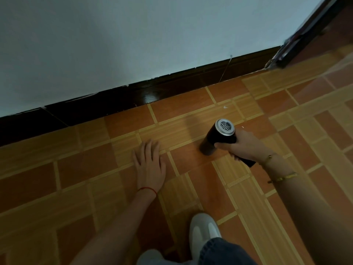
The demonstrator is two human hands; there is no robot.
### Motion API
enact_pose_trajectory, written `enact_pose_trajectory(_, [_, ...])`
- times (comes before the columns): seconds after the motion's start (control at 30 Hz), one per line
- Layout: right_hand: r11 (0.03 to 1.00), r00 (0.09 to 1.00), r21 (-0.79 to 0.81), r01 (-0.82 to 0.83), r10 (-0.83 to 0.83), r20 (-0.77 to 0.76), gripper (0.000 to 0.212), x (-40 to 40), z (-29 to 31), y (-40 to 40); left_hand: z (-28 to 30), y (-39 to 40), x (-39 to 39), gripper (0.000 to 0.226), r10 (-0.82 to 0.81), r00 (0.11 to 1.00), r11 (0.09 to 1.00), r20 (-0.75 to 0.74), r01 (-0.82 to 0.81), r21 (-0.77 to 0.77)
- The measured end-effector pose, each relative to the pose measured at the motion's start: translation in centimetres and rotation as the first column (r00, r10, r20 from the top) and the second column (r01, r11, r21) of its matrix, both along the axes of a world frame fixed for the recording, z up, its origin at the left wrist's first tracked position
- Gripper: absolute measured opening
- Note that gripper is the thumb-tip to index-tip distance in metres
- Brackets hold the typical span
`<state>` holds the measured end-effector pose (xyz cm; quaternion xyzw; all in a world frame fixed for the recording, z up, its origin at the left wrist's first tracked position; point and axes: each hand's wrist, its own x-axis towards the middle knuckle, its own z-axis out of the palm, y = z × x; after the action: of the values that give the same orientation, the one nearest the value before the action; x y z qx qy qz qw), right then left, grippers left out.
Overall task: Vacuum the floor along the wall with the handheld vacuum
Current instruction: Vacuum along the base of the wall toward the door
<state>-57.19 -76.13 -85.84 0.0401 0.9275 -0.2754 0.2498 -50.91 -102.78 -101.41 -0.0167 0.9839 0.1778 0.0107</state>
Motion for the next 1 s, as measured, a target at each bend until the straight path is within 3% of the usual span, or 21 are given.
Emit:
enact_pose_trajectory(0.17, [0.999, 0.992, -0.037, 0.032, -0.036, -0.121, 0.05, -0.5, -1.4, -2.6, 0.1, -0.1, 0.0, 0.056, 0.003, 1.0, 1.0, 0.002, -0.003, 0.016])
enact_pose_trajectory(0.43, [0.981, 0.979, -0.172, -0.086, 0.051, -0.199, 0.054, -3.7, -2.7, -9.1, 0.4, -0.5, -0.3, 0.053, 0.005, 1.0, 1.0, -0.002, -0.005, -0.008])
enact_pose_trajectory(0.6, [0.968, 0.979, -0.24, -0.07, 0.02, -0.203, 0.054, -6.9, -4.0, -12.1, 0.4, -2.2, -1.2, 0.052, 0.123, 0.992, 0.992, -0.03, -0.124, -0.035])
enact_pose_trajectory(0.73, [0.966, 0.955, -0.192, -0.173, 0.118, -0.271, 0.06, -8.6, -4.1, -13.3, -0.2, -2.9, -2.0, 0.053, 0.134, 0.99, 0.99, -0.03, -0.136, -0.047])
enact_pose_trajectory(0.87, [0.988, 0.946, -0.11, -0.107, 0.067, -0.318, 0.068, -10.1, -4.4, -13.0, -0.4, -2.8, -1.9, 0.052, 0.151, 0.987, 0.988, -0.06, -0.152, -0.021])
enact_pose_trajectory(1.0, [0.983, 0.946, -0.145, -0.111, 0.059, -0.319, 0.068, -10.9, -4.6, -13.6, -0.3, -2.9, -1.9, 0.051, 0.16, 0.985, 0.987, -0.069, -0.162, -0.017])
